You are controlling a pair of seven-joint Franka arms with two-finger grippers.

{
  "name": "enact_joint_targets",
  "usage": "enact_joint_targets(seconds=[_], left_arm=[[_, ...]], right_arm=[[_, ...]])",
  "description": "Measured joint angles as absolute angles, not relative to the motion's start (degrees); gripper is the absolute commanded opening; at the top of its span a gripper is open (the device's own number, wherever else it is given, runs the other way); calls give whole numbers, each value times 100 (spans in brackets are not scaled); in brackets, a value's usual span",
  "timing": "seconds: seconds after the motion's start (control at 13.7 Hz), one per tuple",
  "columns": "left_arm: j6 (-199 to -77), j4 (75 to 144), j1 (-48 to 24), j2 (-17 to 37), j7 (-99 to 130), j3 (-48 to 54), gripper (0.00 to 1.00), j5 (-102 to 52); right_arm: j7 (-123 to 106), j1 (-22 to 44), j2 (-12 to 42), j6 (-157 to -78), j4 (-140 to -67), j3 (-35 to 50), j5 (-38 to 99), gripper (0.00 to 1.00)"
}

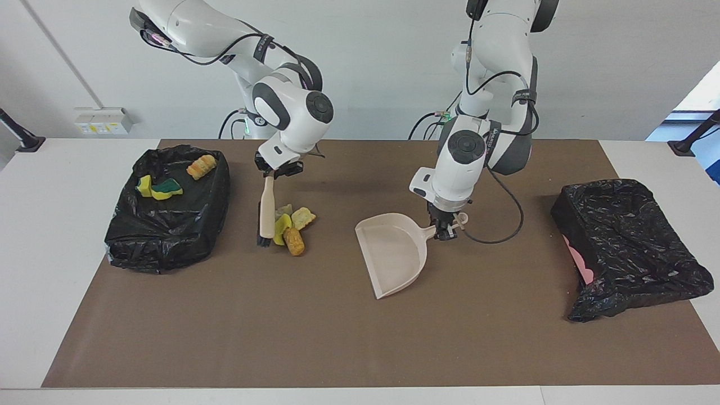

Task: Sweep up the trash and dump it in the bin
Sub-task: 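Lower the dustpan near the debris while the right gripper grasps the brush, then sweep the sponges and debris into the dustpan with the right gripper's brush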

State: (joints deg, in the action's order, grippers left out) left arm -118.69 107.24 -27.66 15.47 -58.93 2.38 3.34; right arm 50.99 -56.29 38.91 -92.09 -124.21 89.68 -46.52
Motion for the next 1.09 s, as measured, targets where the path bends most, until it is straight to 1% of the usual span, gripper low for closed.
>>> enact_joint_targets(seconds=[0.15, 0.36, 0.51, 0.66, 0.8, 0.88, 0.95, 1.09], left_arm=[[-12129, 10949, -2929, 1425, -5891, 245, 0, 507], [-12244, 11200, -2955, 1324, -5735, 222, 0, 527], [-12244, 11318, -2948, 1273, -5445, 200, 0, 527], [-12244, 11385, -2939, 1225, -5236, 185, 0, 527], [-12245, 11429, -2934, 1196, -5114, 182, 0, 527], [-12245, 11435, -2929, 1192, -5092, 181, 0, 527], [-12245, 11437, -2918, 1190, -5079, 181, 0, 527], [-12245, 11438, -2895, 1189, -5063, 178, 0, 527]], right_arm=[[5099, -5642, 4196, -9476, -12408, 8970, -4653, 0], [5099, -5596, 4559, -10101, -12397, 8990, -4486, 0], [5099, -5331, 4744, -10358, -12273, 8991, -4229, 0], [5209, -4812, 4824, -10457, -11915, 8954, -3960, 0], [5368, -4387, 4826, -10358, -11388, 8948, -3797, 0], [5372, -4373, 4826, -10175, -11191, 9003, -3721, 0], [5372, -4493, 4827, -9926, -11021, 9146, -3703, 0], [5359, -5029, 4824, -9373, -10876, 9537, -3748, 0]])
